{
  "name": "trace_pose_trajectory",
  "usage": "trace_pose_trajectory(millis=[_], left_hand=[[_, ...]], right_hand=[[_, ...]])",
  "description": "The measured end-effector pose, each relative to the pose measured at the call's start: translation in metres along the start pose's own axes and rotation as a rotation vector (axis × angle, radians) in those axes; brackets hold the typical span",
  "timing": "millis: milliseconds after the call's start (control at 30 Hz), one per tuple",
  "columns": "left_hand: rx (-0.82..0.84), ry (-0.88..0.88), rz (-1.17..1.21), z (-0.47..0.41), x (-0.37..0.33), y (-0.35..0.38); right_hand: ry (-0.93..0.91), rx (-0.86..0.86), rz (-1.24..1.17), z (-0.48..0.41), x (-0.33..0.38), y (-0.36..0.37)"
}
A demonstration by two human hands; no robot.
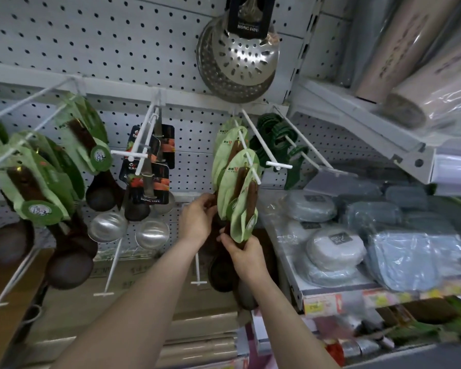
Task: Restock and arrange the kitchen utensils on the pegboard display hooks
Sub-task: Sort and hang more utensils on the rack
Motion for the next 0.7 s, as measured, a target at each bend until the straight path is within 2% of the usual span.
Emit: trace_pose_trajectory(millis=[133, 367, 700], left_hand=[[0.110, -0.022, 0.077, -0.005, 0.003, 0.016], [0.151, -0.109, 0.171, -0.016, 0.017, 0.019], [0.128, 0.030, 0.271, 0.011, -0.014, -0.007]], right_hand=[[0.022, -0.031, 0.040, -0.004, -0.002, -0.002], [0.017, -0.043, 0.107, -0.008, -0.001, -0.009], [0.042, 0.107, 0.020, -0.002, 0.011, -0.028]])
Point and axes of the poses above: each hand's wrist, its own z-axis away from the middle knuckle, its own y-axis out of the palm, x = y × z, the point moved 7 cm from there along -z, towards the middle knuckle, and after that the axes turned 3 degrees about z, right-handed, at the moved point
